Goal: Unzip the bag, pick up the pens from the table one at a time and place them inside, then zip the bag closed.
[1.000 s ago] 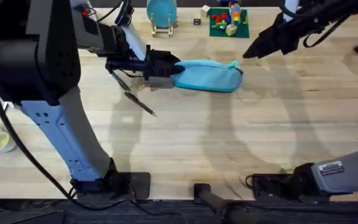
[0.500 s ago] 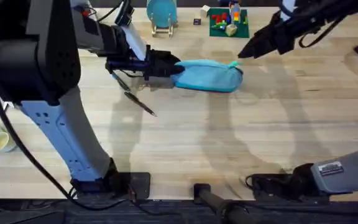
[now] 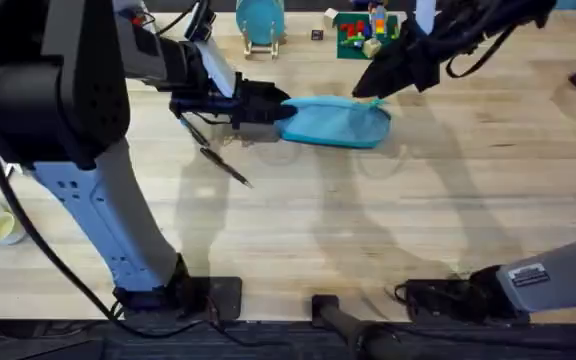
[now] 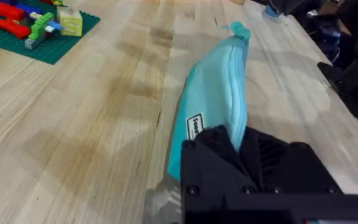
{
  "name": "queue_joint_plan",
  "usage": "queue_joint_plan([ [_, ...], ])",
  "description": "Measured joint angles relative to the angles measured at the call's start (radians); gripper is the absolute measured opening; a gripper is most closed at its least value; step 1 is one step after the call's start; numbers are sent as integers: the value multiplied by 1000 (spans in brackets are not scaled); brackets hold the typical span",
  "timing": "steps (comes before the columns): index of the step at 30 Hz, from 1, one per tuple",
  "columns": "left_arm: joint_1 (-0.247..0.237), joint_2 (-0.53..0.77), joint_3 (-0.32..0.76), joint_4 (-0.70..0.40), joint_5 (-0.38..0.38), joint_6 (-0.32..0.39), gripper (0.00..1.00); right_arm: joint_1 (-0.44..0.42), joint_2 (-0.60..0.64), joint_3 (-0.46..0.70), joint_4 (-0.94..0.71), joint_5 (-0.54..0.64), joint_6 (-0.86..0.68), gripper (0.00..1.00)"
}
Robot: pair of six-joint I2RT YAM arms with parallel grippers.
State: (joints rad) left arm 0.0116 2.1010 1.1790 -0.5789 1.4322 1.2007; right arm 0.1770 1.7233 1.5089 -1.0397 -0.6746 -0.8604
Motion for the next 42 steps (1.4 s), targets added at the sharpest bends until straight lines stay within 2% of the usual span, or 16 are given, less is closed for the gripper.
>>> queue_joint_plan([
  [7,0,0,0,0,0,0,42,10,0,0,0,1,0,33],
  [8,0,0,0,0,0,0,42,10,0,0,-1,3,1,72],
  [14,0,0,0,0,0,0,41,10,0,0,-1,93,38,943],
  [15,0,0,0,0,0,0,41,10,0,0,-1,107,43,978],
  [26,0,0,0,0,0,0,42,10,0,10,-3,257,33,997],
  [42,0,0,0,0,0,0,42,10,0,13,-5,317,-246,997],
])
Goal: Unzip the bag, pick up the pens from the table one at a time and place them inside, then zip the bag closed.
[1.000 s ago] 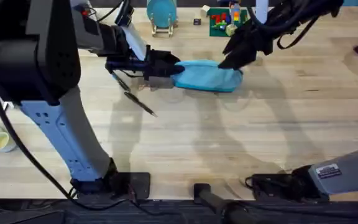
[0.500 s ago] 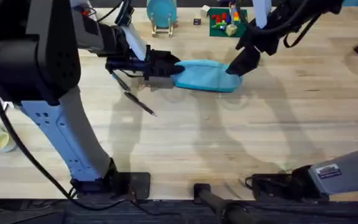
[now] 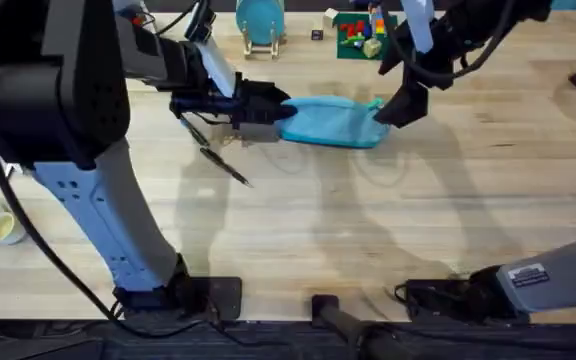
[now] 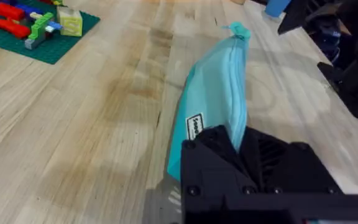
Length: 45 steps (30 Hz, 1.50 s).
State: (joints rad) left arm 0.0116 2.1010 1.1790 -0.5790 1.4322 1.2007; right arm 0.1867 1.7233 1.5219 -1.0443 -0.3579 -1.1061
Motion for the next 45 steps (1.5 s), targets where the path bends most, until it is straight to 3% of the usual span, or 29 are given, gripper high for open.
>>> queue_joint_plan([
  [32,0,0,0,0,0,0,42,-26,0,0,-42,-2,-55,996],
  [45,0,0,0,0,0,0,41,-28,12,2,-46,-55,-50,995],
])
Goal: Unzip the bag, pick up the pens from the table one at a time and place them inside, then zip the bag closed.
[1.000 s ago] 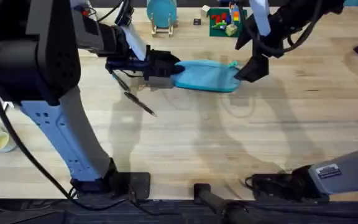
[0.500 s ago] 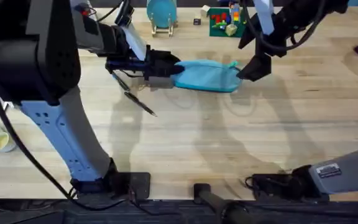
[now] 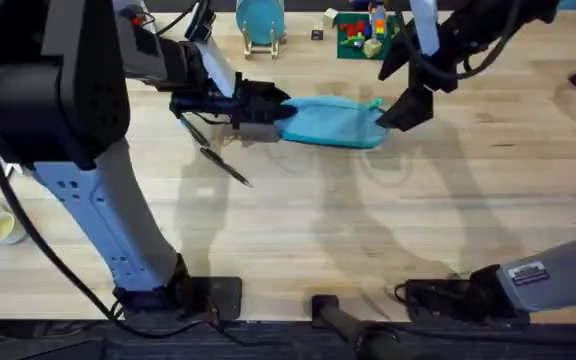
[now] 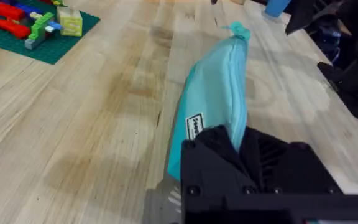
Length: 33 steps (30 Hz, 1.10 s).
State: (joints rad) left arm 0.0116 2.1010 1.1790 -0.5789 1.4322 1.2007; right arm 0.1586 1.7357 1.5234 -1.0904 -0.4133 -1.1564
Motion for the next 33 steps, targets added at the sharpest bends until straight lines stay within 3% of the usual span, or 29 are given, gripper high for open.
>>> queue_joint_plan([
  [6,0,0,0,0,0,0,41,-21,34,0,0,-8,1,996],
  [14,0,0,0,-1,0,0,42,-90,38,0,0,-134,10,996],
  [33,0,0,0,-1,0,0,42,-92,77,0,-4,-186,26,996],
])
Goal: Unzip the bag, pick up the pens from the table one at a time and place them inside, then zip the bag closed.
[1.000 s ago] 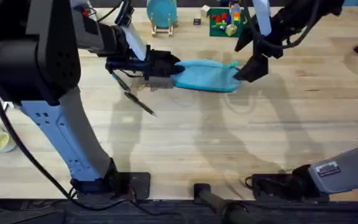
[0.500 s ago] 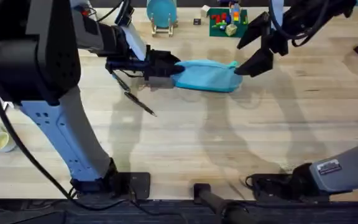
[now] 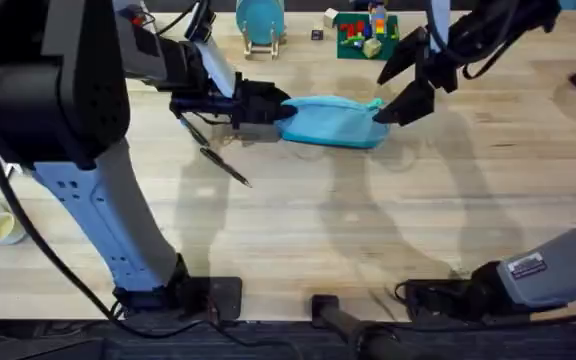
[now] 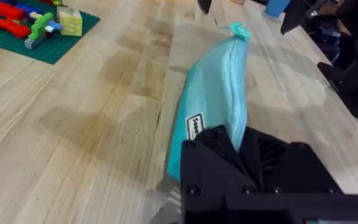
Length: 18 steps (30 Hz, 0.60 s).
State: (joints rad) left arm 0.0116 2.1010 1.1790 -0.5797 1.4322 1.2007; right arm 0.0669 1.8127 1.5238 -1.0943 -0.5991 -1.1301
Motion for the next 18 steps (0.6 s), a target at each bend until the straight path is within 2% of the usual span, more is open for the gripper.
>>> queue_joint_plan([
  [13,0,0,0,0,0,0,42,0,26,0,-11,4,0,992],
  [18,0,0,0,0,0,0,42,0,40,0,-9,7,0,940],
])
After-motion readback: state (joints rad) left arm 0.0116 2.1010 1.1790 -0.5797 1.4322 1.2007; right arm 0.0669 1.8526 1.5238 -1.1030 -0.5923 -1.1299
